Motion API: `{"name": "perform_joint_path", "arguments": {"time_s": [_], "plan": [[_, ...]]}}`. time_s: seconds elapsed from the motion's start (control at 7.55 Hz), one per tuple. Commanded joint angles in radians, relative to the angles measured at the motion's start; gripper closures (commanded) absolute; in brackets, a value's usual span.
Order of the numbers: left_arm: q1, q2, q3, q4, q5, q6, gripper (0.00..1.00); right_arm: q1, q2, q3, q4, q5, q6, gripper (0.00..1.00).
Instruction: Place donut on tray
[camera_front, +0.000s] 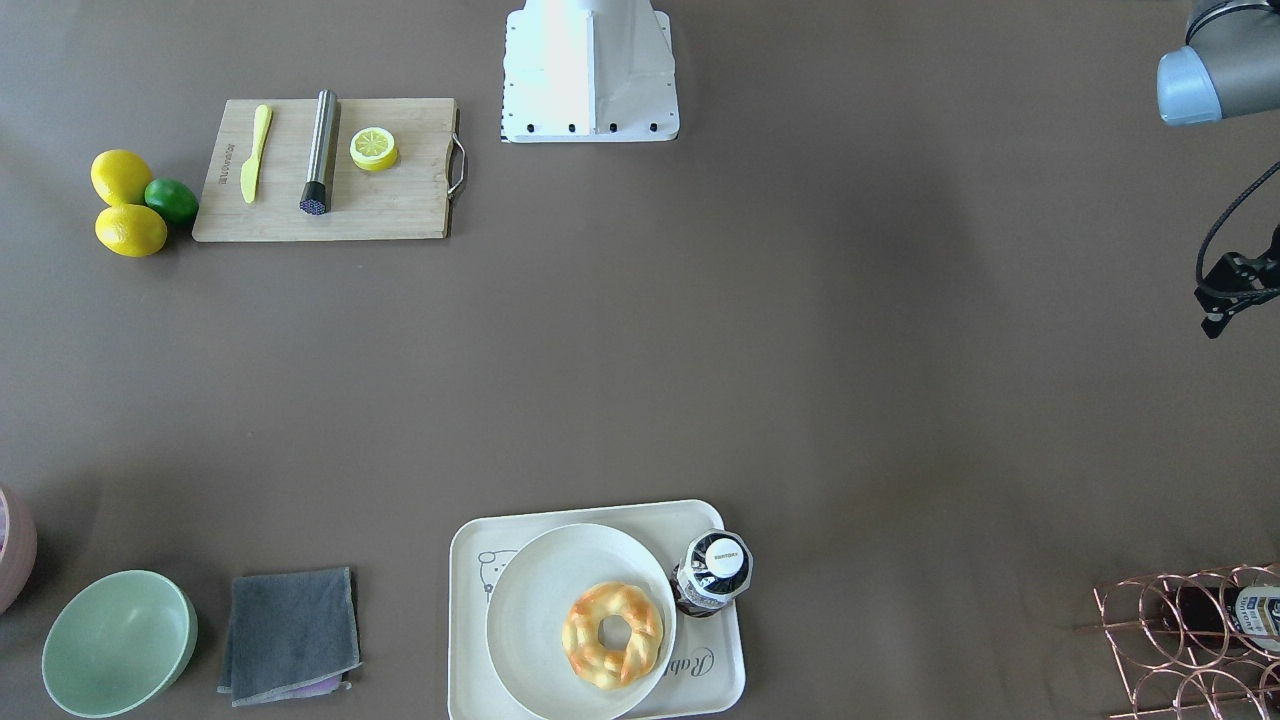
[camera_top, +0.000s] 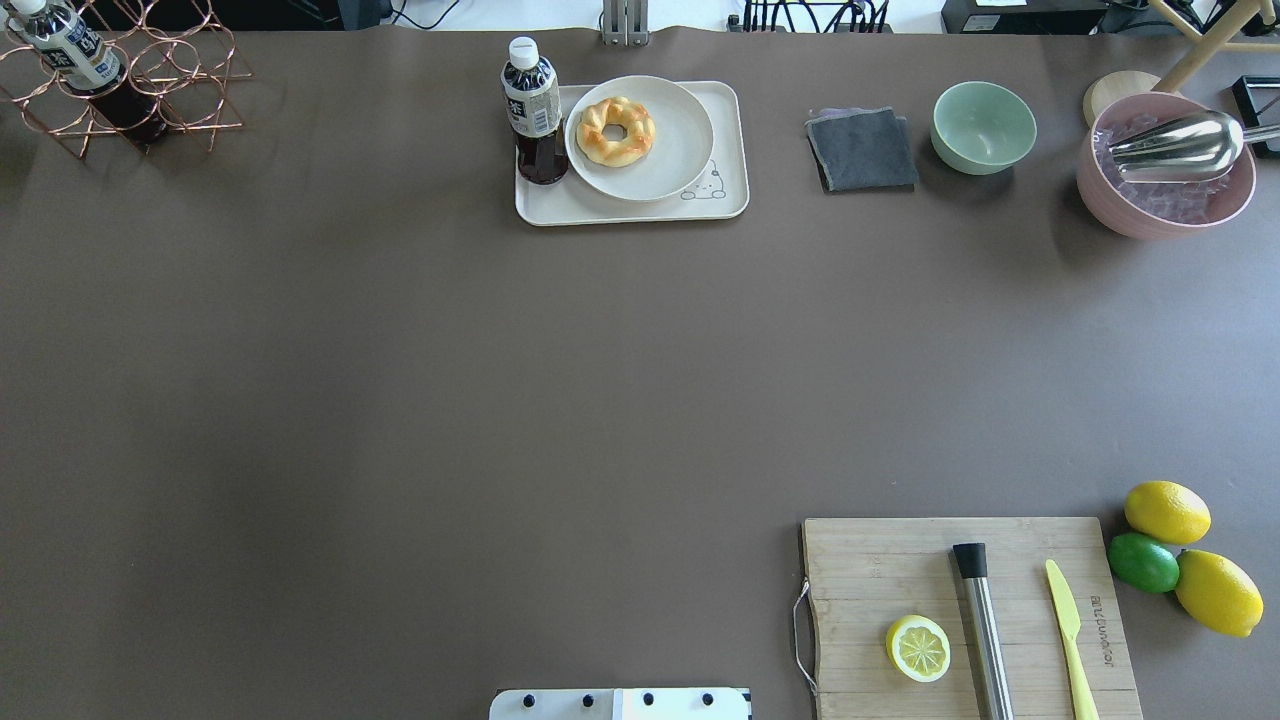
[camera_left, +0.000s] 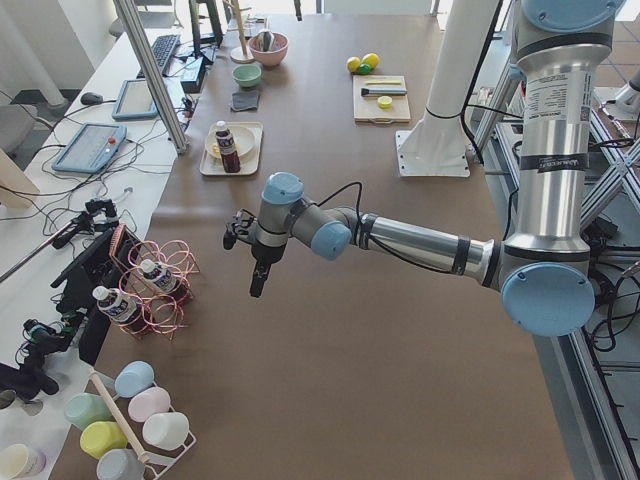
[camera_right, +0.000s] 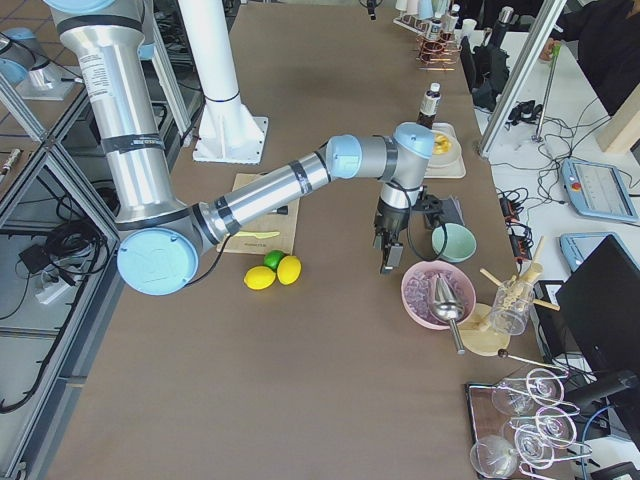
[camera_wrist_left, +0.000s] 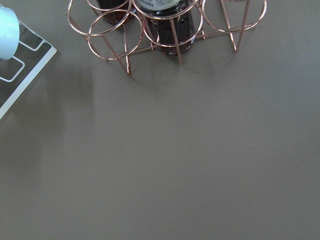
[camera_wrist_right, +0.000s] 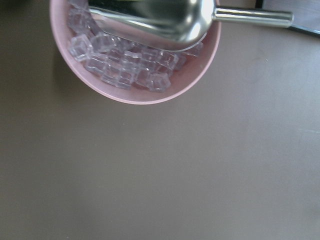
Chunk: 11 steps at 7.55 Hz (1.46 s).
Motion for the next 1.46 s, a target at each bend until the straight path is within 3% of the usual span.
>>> {"name": "perform_joint_path", "arguments": {"time_s": [0.0, 0.13, 0.27, 0.4, 0.8, 1.06, 1.33], "plan": [[-0.089, -0.016, 0.029, 0.126, -0.056, 0.19, 0.02, 0.113, -0.135, -0.084, 0.158, 0.051, -0.118, 0.0], [-0.142, -0.017, 0.043, 0.18, -0.108, 0.33, 0.02, 0.15, -0.168, -0.152, 0.25, 0.063, -0.149, 0.0], [-0.188, -0.015, 0.089, 0.17, -0.169, 0.341, 0.02, 0.213, -0.178, -0.256, 0.335, 0.165, -0.242, 0.0], [-0.193, -0.009, 0.097, 0.153, -0.186, 0.347, 0.02, 0.25, -0.186, -0.287, 0.345, 0.187, -0.322, 0.0], [-0.268, 0.0, 0.254, -0.077, -0.222, 0.345, 0.02, 0.318, -0.225, -0.289, 0.345, 0.192, -0.399, 0.0], [-0.278, 0.008, 0.238, -0.063, -0.321, 0.344, 0.02, 0.327, -0.224, -0.292, 0.343, 0.189, -0.404, 0.0], [-0.278, 0.016, 0.236, -0.062, -0.328, 0.344, 0.02, 0.327, -0.224, -0.292, 0.339, 0.192, -0.396, 0.0]]}}
